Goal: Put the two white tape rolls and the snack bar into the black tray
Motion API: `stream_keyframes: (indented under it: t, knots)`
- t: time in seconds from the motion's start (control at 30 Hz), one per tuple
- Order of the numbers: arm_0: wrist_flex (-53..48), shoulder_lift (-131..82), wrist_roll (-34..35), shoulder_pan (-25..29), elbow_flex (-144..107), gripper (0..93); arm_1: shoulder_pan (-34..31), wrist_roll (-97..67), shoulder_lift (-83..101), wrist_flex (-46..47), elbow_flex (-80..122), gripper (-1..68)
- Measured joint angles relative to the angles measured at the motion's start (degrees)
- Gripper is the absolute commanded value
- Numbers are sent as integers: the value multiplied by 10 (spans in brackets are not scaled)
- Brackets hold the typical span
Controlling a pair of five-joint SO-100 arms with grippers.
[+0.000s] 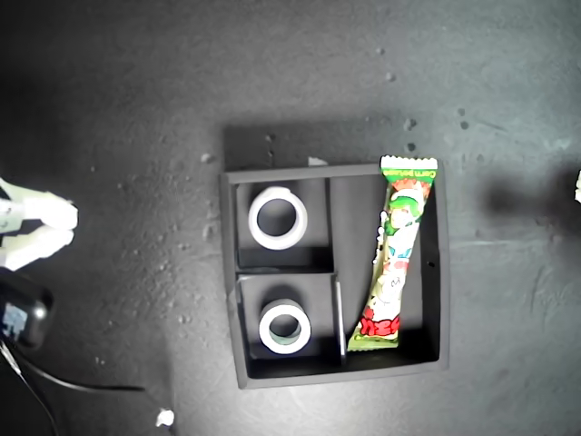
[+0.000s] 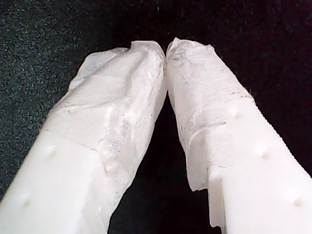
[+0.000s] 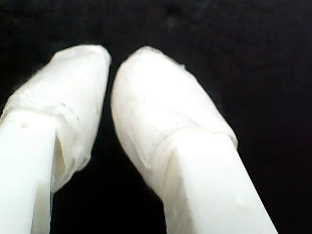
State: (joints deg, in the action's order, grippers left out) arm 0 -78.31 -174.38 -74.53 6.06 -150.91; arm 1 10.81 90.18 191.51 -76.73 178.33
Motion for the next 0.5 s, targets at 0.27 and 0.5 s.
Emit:
stream_keyframes:
  t: [0.27, 0.5]
  knots:
    - [23, -169, -43, 26, -185, 1, -7, 4, 0, 0, 0, -5]
    - [36, -169, -49, 33, -250, 2, -15, 4, 0, 0, 0, -3]
